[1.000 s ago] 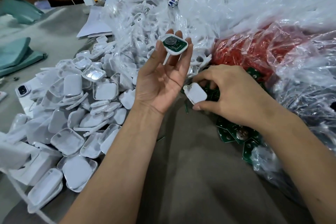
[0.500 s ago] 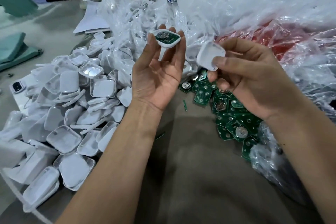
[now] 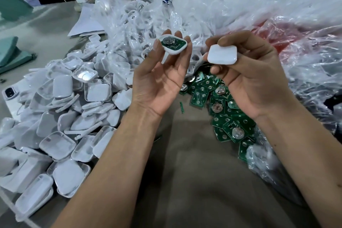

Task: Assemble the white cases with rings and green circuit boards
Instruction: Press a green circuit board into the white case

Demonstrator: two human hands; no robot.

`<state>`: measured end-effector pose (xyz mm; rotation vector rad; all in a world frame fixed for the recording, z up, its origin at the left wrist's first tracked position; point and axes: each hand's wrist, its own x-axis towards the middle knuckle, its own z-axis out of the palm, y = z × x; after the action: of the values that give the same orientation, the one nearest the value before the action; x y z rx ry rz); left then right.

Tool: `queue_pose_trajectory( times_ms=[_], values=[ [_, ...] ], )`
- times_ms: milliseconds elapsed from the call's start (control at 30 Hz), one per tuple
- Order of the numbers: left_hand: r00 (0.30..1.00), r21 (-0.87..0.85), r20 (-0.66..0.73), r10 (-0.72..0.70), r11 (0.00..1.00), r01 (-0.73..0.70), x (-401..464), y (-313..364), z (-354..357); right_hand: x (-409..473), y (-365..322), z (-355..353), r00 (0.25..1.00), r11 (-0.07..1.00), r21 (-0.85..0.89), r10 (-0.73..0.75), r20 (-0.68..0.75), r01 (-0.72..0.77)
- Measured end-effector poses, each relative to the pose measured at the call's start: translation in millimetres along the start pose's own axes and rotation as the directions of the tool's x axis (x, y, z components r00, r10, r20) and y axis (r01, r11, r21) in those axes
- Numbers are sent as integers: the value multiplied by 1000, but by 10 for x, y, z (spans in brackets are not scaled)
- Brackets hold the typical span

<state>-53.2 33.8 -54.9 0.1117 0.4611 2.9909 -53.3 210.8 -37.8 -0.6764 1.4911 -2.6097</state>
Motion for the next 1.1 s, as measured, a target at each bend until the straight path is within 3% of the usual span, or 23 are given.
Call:
queue_pose_trajectory(
  times_ms=[233, 467, 667, 833, 967, 1100],
  values=[
    [994, 110, 92, -65, 992, 54, -2, -98, -4, 5, -1, 11, 989, 998, -10, -65, -130, 64],
    [994, 235, 86, -74, 971, 52, 26, -225, -47, 60, -86, -113, 900, 972, 212, 183, -395, -104],
    [993, 312, 83, -81, 949, 51, 39, -241, -24, 69, -114, -149, 915, 953, 283, 207, -347, -109],
    [995, 363, 87, -37, 932, 3, 42, -262, -54, 63, -136, -151, 942, 992, 100, 101, -321, -73],
    [992, 410, 127, -14, 911, -40, 60, -266, -79, 62, -135, -143, 900, 999, -27, 10, -437, -25],
    [985, 425, 167, -52, 905, -24, 55, -265, -86, 64, -149, -155, 842, 947, -264, 13, -539, -184]
  ],
)
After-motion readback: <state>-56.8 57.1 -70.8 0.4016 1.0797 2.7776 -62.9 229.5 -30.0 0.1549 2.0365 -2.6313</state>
